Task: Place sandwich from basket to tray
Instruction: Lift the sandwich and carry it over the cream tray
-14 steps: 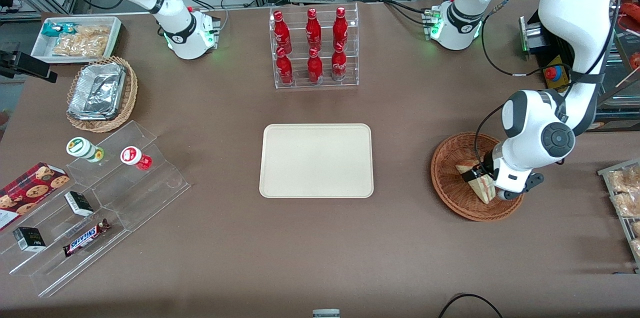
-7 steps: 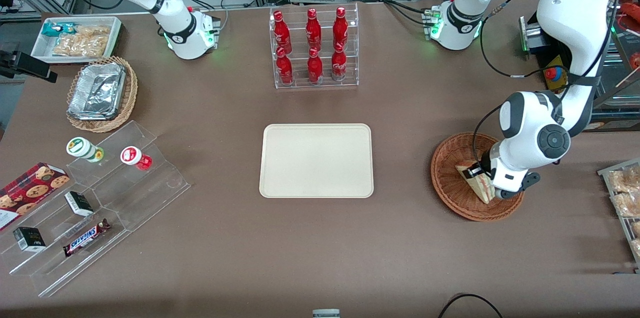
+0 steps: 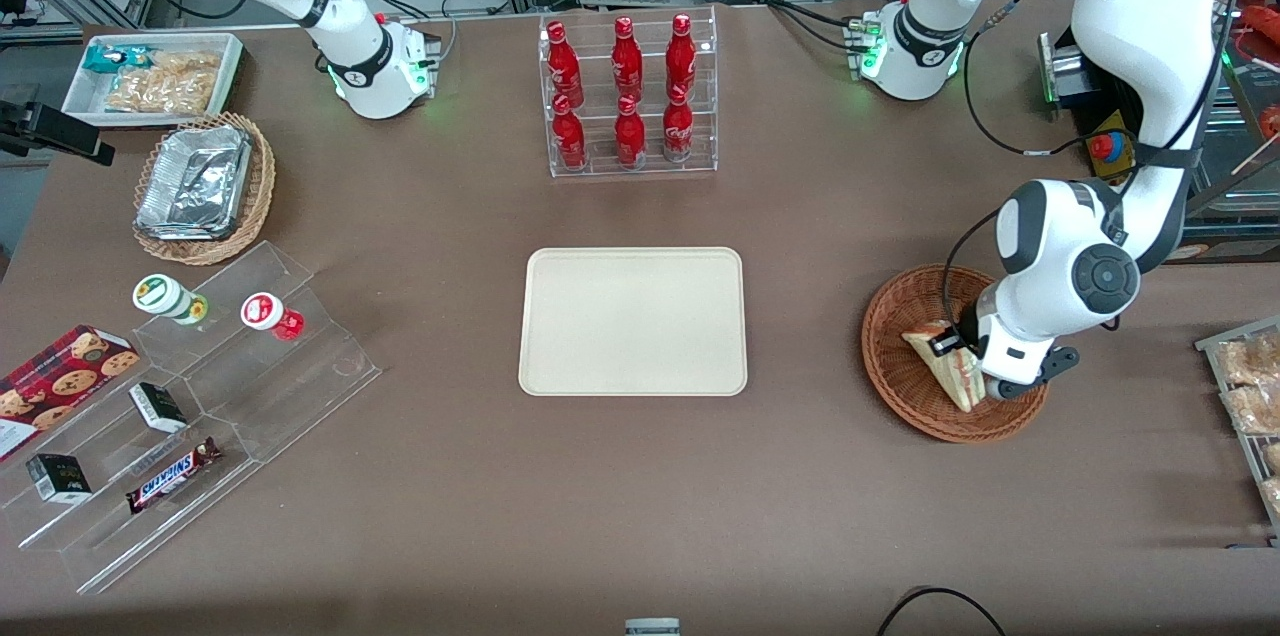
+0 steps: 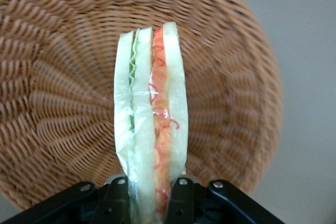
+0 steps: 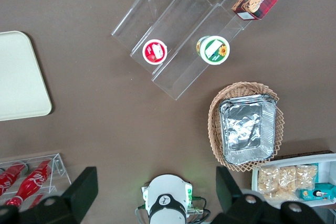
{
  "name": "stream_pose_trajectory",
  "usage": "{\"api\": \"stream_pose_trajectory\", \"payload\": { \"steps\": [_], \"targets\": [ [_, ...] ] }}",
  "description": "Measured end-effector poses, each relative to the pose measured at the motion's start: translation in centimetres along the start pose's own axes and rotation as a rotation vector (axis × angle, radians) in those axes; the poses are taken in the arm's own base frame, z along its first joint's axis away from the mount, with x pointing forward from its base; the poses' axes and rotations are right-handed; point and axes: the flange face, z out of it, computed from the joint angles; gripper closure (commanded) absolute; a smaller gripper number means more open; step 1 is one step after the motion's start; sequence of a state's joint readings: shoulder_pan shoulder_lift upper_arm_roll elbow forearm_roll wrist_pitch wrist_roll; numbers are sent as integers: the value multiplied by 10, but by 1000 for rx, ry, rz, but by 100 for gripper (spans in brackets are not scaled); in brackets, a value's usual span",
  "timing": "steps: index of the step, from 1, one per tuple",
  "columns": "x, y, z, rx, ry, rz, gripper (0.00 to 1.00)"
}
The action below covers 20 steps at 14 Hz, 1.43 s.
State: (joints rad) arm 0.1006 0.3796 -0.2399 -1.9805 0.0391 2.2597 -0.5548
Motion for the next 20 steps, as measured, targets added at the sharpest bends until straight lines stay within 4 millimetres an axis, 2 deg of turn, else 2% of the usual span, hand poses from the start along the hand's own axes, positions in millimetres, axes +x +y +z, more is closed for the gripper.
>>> {"api": "stream_pose_trajectory", "payload": {
  "steps": [2, 5, 7, 9, 10, 13, 16, 20],
  "targets": [
    [-22, 41, -30, 30, -19, 56, 85],
    [-65, 123, -82, 48, -11, 124, 83],
    [-97, 167, -92, 50, -6, 198, 83],
    [-136, 211, -77, 59, -17, 287, 80],
    [-156, 233, -63, 67, -29, 326, 75],
    [-206, 290, -23, 83, -59, 394, 75],
    [-240, 332, 12, 89, -77, 396, 74],
    [-264, 368, 22, 68, -61, 401, 72]
  ]
}}
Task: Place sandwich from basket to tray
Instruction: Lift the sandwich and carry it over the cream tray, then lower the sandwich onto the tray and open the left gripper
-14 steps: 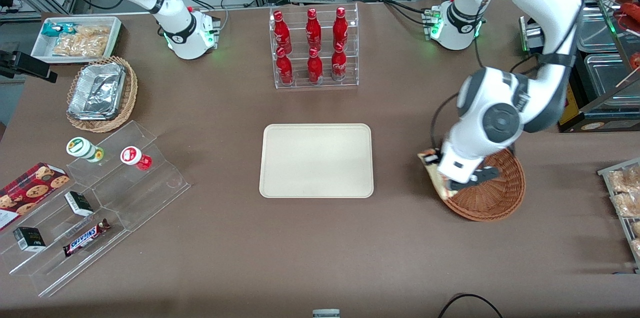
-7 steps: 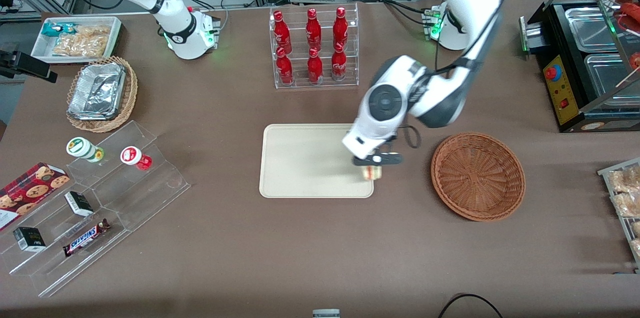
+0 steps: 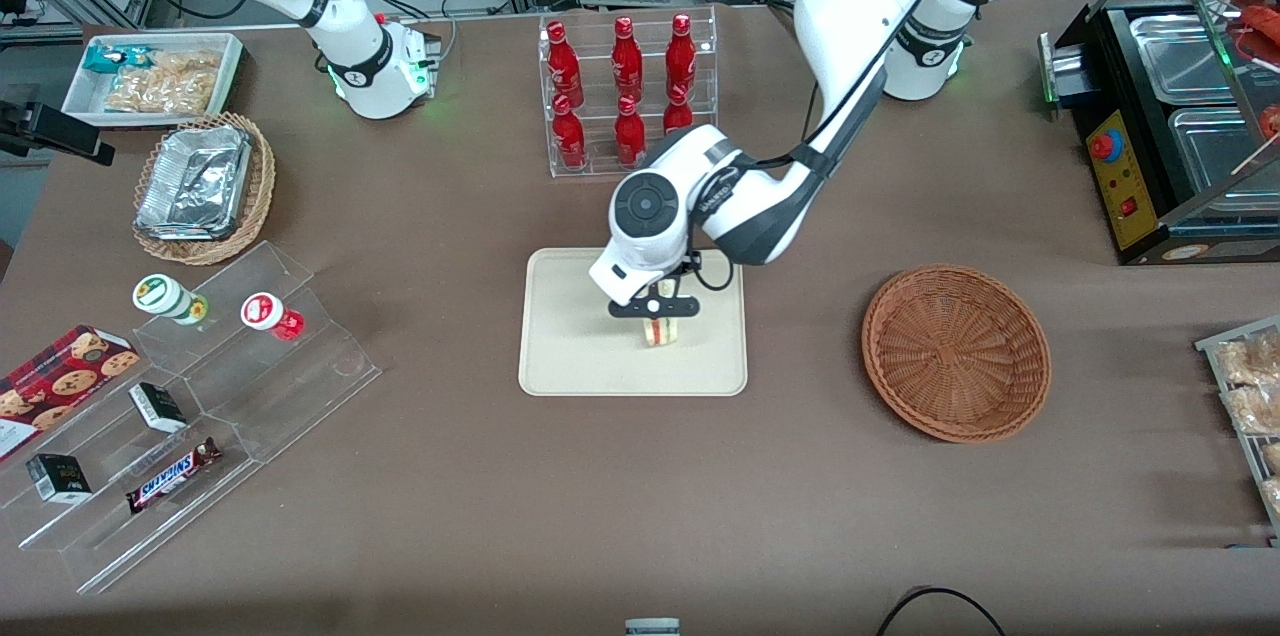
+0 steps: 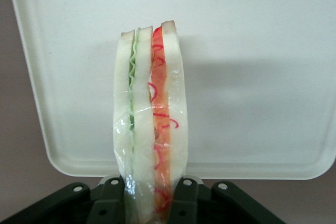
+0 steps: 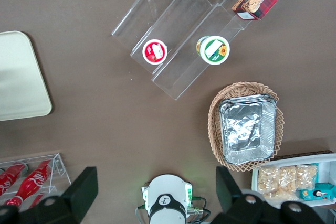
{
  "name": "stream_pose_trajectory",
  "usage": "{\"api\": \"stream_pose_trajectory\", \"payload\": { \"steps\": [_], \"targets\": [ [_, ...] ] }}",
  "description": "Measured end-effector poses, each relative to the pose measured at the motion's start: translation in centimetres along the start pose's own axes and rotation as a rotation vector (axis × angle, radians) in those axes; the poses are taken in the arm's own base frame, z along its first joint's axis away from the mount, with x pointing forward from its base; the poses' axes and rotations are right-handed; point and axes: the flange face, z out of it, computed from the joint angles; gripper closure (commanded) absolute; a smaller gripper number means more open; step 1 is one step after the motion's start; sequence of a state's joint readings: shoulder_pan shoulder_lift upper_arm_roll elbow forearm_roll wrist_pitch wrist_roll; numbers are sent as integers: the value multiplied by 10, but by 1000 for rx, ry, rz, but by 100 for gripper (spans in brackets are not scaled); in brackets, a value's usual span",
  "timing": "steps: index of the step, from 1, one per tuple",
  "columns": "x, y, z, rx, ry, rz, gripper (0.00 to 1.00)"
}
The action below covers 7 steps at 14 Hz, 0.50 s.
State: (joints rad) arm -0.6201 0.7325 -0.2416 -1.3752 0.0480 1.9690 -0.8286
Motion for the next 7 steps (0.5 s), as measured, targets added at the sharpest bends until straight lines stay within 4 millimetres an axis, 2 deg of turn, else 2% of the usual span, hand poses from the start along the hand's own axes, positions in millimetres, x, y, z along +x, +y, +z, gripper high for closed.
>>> {"api": "stream_pose_trajectory", "payload": {
  "steps": [2, 4, 7],
  "targets": [
    [-2, 15, 4, 0, 14, -16, 70],
    [-8, 30, 13, 7, 23, -18, 64],
    [-9, 36, 25, 18, 21, -16, 62]
  ]
}}
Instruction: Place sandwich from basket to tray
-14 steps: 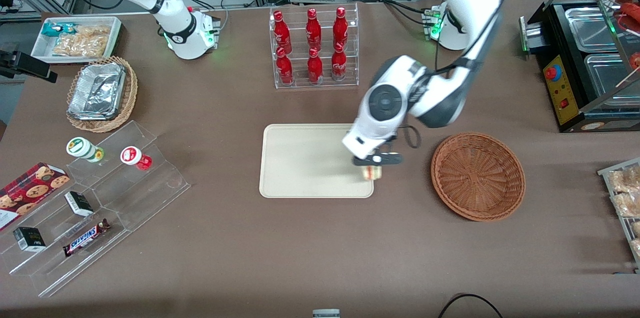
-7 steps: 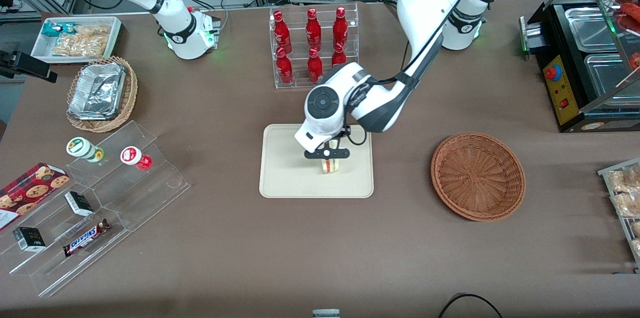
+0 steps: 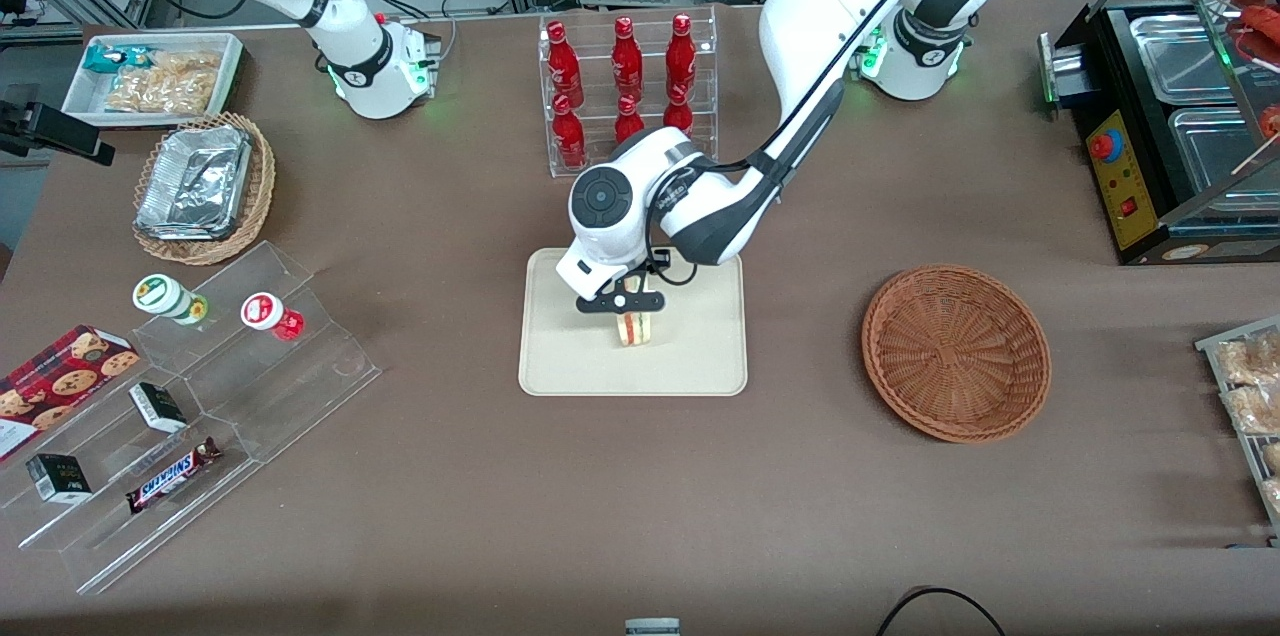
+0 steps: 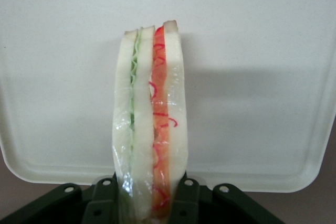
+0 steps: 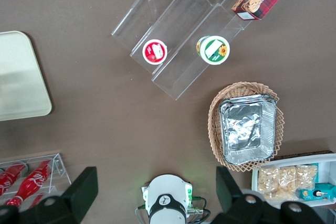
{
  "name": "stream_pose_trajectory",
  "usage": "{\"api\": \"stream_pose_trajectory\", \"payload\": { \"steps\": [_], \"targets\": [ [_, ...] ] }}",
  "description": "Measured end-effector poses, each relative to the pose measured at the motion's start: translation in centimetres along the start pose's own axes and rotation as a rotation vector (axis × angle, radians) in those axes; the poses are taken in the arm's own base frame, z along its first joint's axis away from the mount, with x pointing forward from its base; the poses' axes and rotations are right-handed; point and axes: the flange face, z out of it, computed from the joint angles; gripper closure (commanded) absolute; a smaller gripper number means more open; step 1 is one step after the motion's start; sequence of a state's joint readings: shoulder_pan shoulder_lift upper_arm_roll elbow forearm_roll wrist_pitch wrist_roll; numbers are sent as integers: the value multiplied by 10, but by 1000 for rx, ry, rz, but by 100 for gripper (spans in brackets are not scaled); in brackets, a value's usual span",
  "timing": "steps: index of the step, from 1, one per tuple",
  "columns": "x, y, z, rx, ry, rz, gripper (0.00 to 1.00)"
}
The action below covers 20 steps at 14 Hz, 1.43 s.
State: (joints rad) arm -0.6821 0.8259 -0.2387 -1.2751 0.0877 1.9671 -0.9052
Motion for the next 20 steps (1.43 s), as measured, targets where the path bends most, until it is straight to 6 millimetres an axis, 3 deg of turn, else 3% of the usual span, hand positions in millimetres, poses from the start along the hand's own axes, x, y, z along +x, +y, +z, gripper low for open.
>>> {"api": "stream_pose_trajectory", "payload": {
  "steps": [3, 4, 6, 9, 14, 15, 17, 20],
  "targets": [
    [2, -2, 3, 9, -1, -4, 62],
    [2, -3, 4, 12, -3, -4, 54],
    [2, -4, 5, 19, -8, -5, 24],
    [3, -4, 5, 20, -8, -5, 2],
    [13, -9, -8, 14, 13, -23, 0],
    [20, -18, -19, 31, 21, -40, 0],
    [37, -41, -60, 48, 60, -83, 0],
    [46, -100, -150, 83, 120, -164, 0]
  ]
}}
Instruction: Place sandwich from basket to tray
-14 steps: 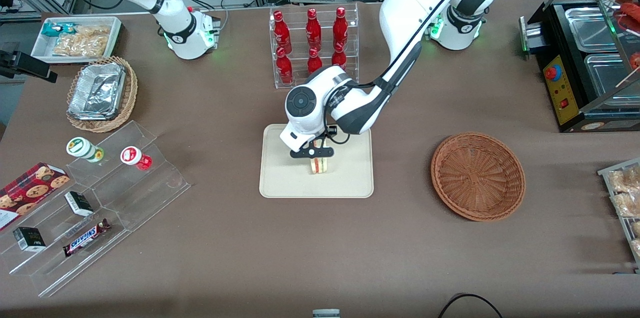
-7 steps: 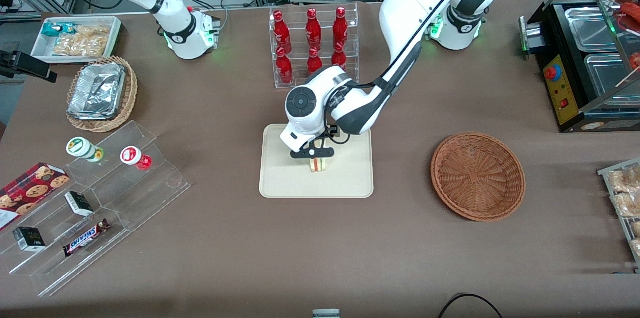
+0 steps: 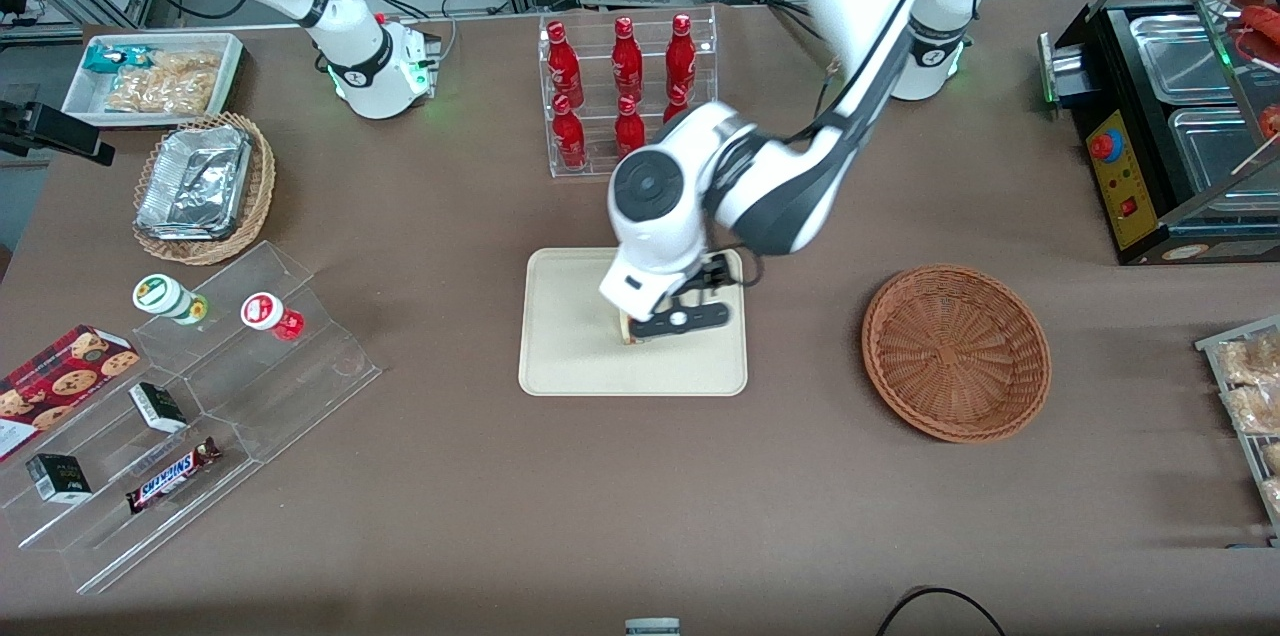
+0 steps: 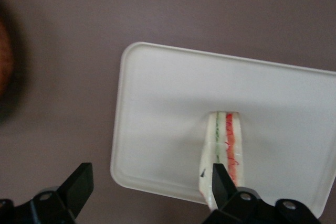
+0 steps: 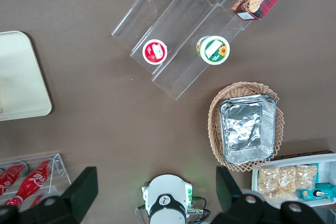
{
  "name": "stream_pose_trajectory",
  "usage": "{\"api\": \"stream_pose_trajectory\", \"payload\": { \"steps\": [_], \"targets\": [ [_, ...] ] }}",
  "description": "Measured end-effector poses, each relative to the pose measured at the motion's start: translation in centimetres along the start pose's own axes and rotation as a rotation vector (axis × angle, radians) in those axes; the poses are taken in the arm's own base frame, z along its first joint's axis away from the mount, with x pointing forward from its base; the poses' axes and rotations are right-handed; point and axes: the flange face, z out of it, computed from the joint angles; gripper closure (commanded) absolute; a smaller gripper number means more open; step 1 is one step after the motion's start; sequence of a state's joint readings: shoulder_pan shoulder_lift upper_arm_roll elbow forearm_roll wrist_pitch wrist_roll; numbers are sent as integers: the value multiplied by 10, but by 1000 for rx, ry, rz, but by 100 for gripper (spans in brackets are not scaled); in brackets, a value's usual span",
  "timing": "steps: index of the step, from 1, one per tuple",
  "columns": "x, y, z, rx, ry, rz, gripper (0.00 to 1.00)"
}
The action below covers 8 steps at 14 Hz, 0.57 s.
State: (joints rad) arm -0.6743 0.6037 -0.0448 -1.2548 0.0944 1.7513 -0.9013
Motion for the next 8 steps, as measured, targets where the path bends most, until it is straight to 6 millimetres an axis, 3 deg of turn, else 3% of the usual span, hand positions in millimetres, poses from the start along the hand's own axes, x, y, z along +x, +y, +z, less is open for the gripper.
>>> {"api": "stream_pose_trajectory", "payload": {
  "steps": [3, 8],
  "targets": [
    [16, -102, -72, 15, 15, -46, 0],
    [37, -297, -147, 26, -122, -38, 0]
  ]
}}
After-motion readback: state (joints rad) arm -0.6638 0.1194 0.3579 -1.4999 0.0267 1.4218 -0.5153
